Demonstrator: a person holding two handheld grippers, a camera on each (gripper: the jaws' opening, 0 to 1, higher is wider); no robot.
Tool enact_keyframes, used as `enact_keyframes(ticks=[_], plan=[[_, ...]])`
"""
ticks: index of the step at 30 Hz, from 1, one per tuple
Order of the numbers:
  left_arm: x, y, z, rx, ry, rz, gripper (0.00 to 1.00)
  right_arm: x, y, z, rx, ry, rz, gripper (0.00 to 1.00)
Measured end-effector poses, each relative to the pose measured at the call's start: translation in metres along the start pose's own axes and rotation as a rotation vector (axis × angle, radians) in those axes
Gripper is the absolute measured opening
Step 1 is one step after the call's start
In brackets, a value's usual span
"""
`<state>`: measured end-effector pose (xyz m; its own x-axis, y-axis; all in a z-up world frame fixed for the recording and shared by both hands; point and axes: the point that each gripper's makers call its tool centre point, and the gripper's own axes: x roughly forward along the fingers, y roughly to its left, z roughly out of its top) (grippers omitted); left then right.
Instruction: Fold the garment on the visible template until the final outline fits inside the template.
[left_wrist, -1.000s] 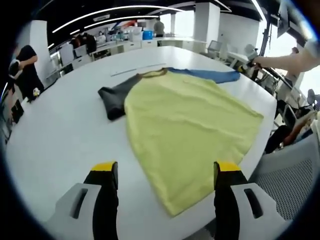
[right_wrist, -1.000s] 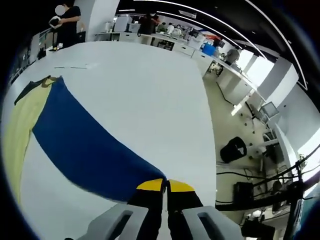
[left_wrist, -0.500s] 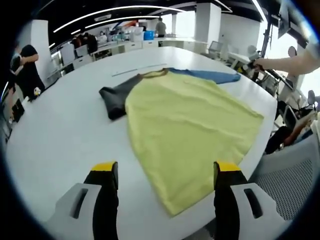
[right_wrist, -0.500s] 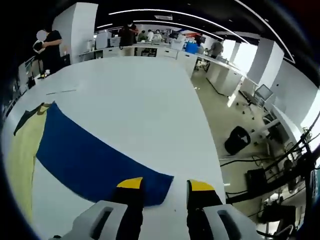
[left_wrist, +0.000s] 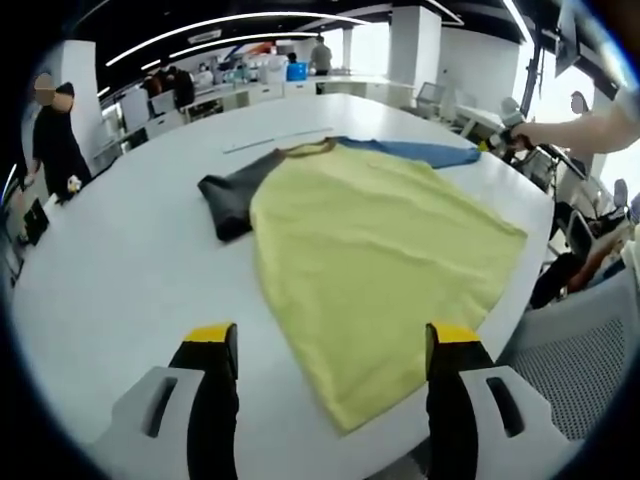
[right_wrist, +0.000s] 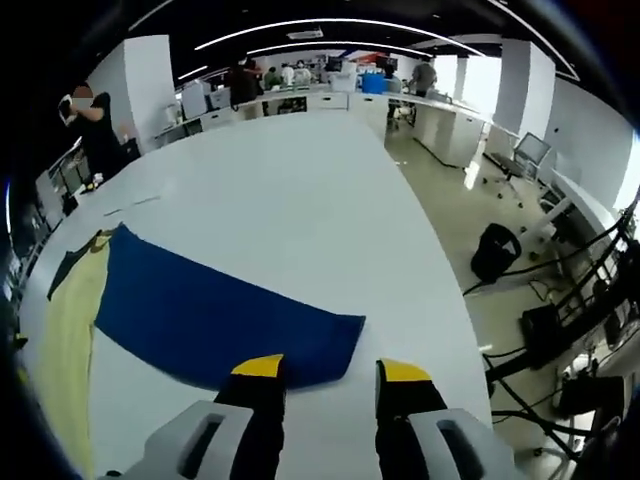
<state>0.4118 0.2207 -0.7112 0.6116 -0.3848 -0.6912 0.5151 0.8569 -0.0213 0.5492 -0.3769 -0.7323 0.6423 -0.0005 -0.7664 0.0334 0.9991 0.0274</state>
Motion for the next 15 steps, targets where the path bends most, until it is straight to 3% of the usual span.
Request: enact_keyframes(ticks=[9,15], plan=[[-0.0009,0.0002,0.0004,0.001,-0.004,0.004,0.72,0.0024,0.0051,-0.0008,-0.009,-0.001,0.015,0.20],[-0.0022,0.0010,-0.0002,0.005,0.000,0.009,0.71,0.0040,0.0021,0.0025,-0.028,-0.018,0.012,0.08]])
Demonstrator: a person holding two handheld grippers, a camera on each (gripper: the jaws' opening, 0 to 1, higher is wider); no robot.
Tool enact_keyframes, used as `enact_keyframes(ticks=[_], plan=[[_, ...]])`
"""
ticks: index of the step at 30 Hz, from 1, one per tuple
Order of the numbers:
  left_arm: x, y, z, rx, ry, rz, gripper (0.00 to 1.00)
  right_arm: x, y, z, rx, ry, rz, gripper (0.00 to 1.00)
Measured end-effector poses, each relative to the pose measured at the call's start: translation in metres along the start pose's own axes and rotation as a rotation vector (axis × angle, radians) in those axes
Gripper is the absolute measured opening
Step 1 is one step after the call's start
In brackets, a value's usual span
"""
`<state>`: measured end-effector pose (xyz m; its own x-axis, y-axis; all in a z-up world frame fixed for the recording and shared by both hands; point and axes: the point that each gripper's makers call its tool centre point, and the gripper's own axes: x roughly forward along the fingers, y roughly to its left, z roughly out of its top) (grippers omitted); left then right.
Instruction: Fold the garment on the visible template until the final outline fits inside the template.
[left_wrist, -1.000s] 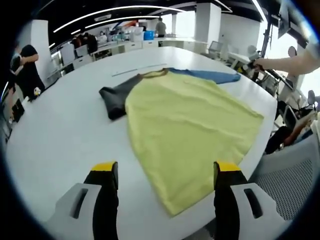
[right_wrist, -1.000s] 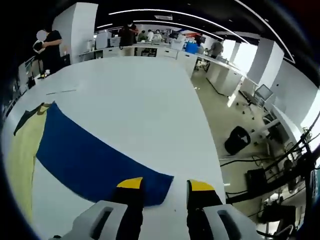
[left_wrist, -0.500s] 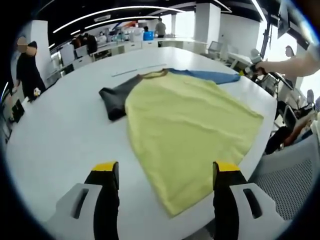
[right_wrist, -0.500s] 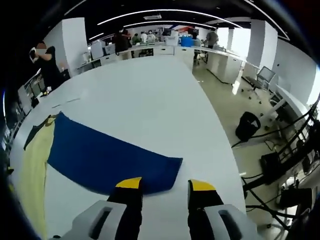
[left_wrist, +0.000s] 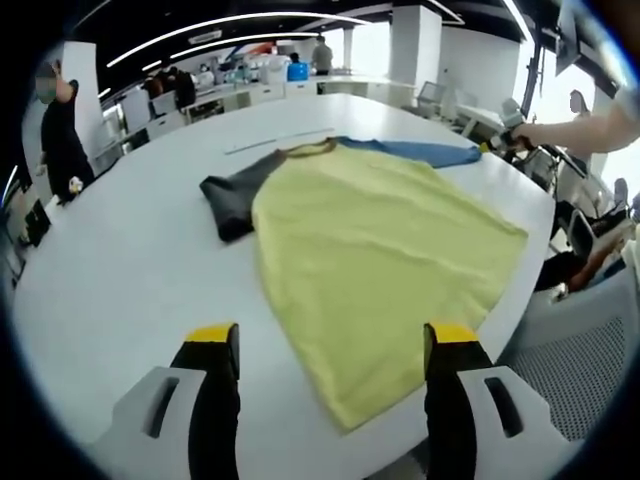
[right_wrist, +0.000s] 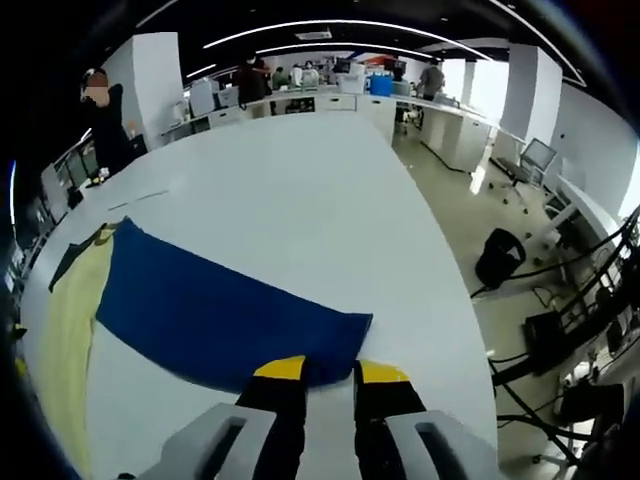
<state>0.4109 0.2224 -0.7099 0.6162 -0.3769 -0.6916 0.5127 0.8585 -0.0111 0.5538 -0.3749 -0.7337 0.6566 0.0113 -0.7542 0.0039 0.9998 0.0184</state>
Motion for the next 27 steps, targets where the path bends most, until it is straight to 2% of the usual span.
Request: enact_keyframes(ticks=[4,11,19,24,27], plan=[[0.001,-0.001,0.002,-0.001,-0.012,-0.002,0.71,-0.002,-0.001,0.002,-0.014,-0.006,-0.007,0.00],[0.000,0.000,0.003,0.008,-0.013,0.001,0.71,-0.011,0.000,0.014,-0.028,-0.029,-0.015,0.00],[0.000,0.002,0.003,0.009,-0.018,0.003,0.71,-0.025,0.010,0.038,-0.077,-0.059,-0.009,0.00],[0.000,0.000,0.004,0.010,-0.021,-0.001,0.70,-0.026,0.002,0.037,-0.076,-0.011,-0.047,0.00],[-0.001,-0.001,0.004,0.010,-0.023,-0.002,0.70,-0.026,0.004,0.035,-0.063,-0.003,-0.041,0.00]])
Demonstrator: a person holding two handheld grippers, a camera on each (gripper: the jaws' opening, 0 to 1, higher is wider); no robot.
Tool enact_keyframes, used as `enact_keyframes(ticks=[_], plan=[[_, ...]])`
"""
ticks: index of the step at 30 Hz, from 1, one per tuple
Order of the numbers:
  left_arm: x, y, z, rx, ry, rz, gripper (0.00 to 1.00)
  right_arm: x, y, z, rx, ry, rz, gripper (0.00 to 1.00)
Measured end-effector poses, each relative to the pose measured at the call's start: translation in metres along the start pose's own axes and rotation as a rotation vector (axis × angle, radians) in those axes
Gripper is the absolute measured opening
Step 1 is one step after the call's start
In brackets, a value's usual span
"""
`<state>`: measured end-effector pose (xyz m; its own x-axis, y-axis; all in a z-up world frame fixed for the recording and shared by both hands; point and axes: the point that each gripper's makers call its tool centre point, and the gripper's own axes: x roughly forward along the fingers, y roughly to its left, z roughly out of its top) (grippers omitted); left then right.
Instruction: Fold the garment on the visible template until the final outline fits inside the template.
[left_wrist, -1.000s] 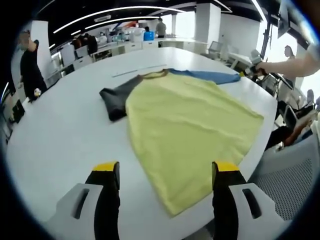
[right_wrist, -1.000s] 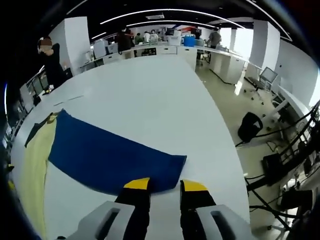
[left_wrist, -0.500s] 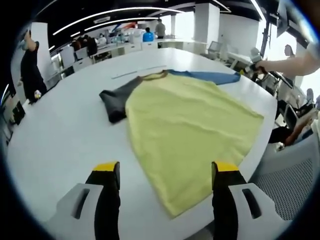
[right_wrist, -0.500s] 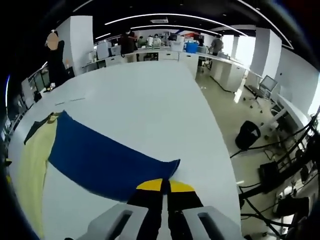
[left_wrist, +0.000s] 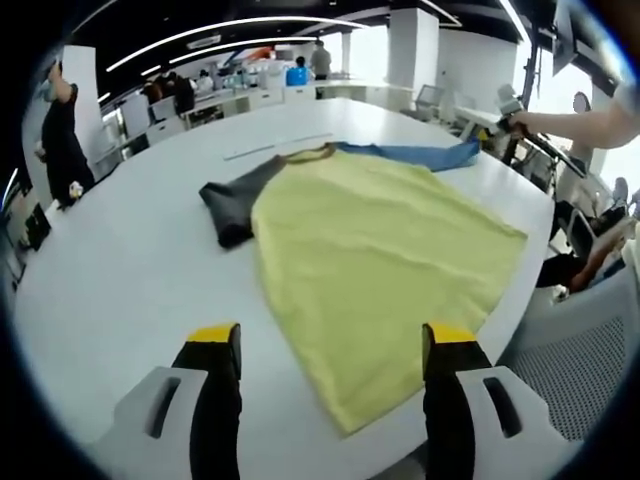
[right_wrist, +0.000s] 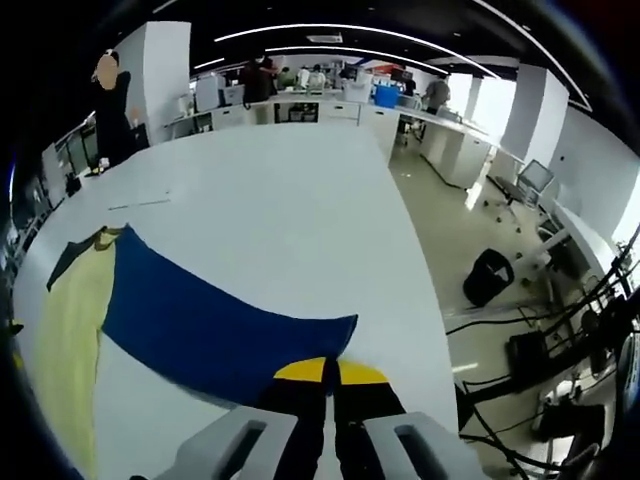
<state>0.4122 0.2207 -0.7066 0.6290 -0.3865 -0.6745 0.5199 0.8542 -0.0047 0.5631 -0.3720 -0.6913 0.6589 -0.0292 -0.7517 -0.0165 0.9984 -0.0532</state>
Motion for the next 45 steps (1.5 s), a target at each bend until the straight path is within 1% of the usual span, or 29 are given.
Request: enact_keyframes(ticks=[1,2,3,6,11,13,18,22,25,31,35,37,41,45], plan=[[0.000,0.000,0.000,0.000,0.001,0.001,0.70,0.001,0.001,-0.002,0.000,0.009,0.001,0.00],[-0.001,0.001,0.000,0.000,0.001,0.004,0.70,0.012,-0.013,-0.004,-0.015,0.038,-0.010,0.00],[-0.001,0.001,0.000,-0.001,0.000,0.005,0.70,0.015,-0.015,-0.007,-0.028,0.057,-0.016,0.00],[-0.002,0.002,0.000,0.000,-0.002,0.008,0.70,0.015,-0.010,-0.015,-0.053,0.083,-0.026,0.00],[-0.003,0.002,-0.001,0.010,-0.002,0.010,0.71,0.012,-0.002,-0.014,-0.092,0.088,-0.022,0.00],[-0.003,0.002,-0.001,0.011,-0.001,0.008,0.72,0.010,0.000,-0.014,-0.076,0.098,-0.025,0.00],[-0.003,0.002,-0.001,0.010,-0.001,0.007,0.73,0.008,0.007,-0.010,-0.057,0.092,-0.012,0.00],[-0.004,0.003,-0.001,0.011,-0.003,0.010,0.73,0.006,0.014,-0.007,-0.066,0.091,-0.007,0.00],[-0.005,0.003,-0.002,0.011,-0.006,0.010,0.74,0.009,0.013,-0.004,-0.067,0.091,-0.001,0.00],[-0.007,0.004,-0.002,0.009,-0.012,0.013,0.74,0.005,0.026,0.002,-0.087,0.086,0.006,0.00],[-0.008,0.004,-0.002,0.013,-0.013,0.012,0.76,0.002,0.032,0.009,-0.105,0.074,-0.006,0.00],[-0.009,0.003,-0.002,0.013,-0.015,0.010,0.76,0.001,0.037,0.012,-0.105,0.067,0.000,0.00],[-0.010,0.002,-0.001,0.011,-0.018,0.006,0.78,0.002,0.043,0.022,-0.093,0.050,0.007,0.00],[-0.011,0.001,0.001,0.023,-0.024,0.001,0.78,0.004,0.049,0.031,-0.062,0.033,0.015,0.00]])
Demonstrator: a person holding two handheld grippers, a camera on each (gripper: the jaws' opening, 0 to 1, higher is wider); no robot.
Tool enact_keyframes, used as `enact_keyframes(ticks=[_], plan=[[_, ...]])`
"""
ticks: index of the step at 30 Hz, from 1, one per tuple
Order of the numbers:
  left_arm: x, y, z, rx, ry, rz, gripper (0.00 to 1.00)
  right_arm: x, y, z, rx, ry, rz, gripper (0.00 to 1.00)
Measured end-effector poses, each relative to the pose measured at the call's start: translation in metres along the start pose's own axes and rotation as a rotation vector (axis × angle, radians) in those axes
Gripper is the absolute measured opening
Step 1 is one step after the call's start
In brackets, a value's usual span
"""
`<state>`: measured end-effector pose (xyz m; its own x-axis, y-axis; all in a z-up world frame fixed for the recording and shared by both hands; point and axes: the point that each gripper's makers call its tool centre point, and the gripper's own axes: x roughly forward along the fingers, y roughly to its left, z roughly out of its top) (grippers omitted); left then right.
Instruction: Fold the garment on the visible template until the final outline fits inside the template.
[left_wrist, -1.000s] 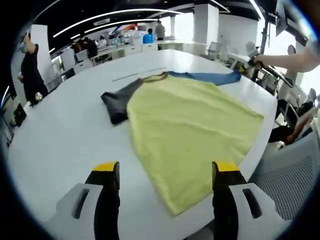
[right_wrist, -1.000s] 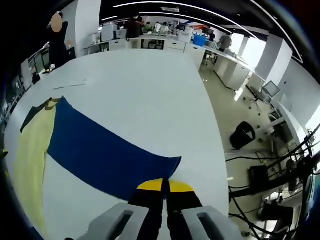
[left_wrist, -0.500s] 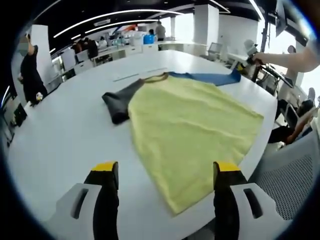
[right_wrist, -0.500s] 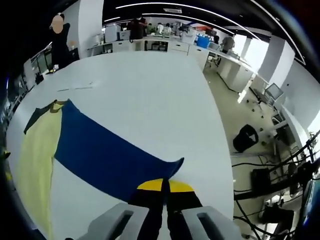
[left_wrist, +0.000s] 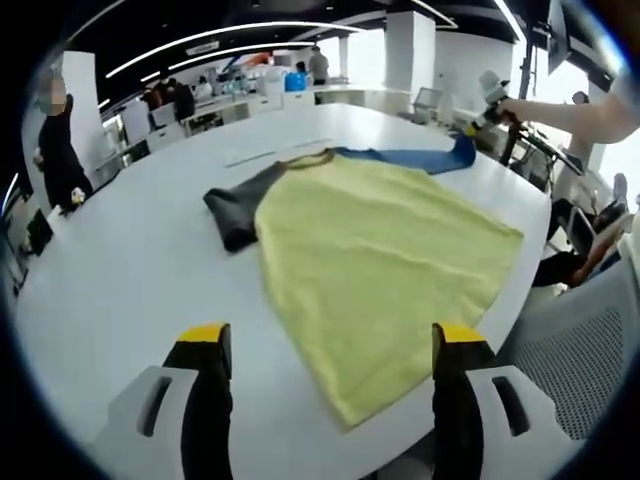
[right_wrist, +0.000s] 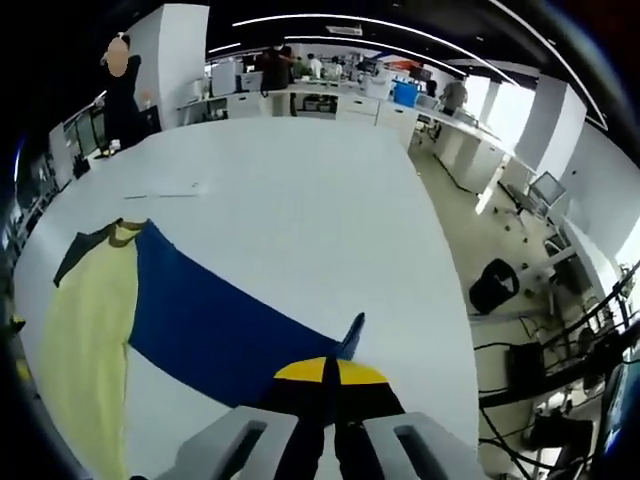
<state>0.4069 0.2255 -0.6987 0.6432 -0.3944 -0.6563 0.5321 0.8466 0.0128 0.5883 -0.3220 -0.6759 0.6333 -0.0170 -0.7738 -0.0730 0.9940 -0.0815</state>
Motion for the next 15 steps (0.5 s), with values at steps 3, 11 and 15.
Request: enact_keyframes(ticks=[3,11,15], plan=[[-0.001,0.000,0.003,0.010,-0.010,0.001,0.78,0.006,0.003,0.007,-0.007,-0.007,0.009,0.00],[-0.001,-0.001,0.006,0.020,-0.019,-0.006,0.79,0.004,0.027,0.019,-0.039,-0.021,0.034,0.00],[-0.002,-0.002,0.005,0.028,-0.018,-0.006,0.79,0.002,0.041,0.024,-0.045,-0.027,0.045,0.00]])
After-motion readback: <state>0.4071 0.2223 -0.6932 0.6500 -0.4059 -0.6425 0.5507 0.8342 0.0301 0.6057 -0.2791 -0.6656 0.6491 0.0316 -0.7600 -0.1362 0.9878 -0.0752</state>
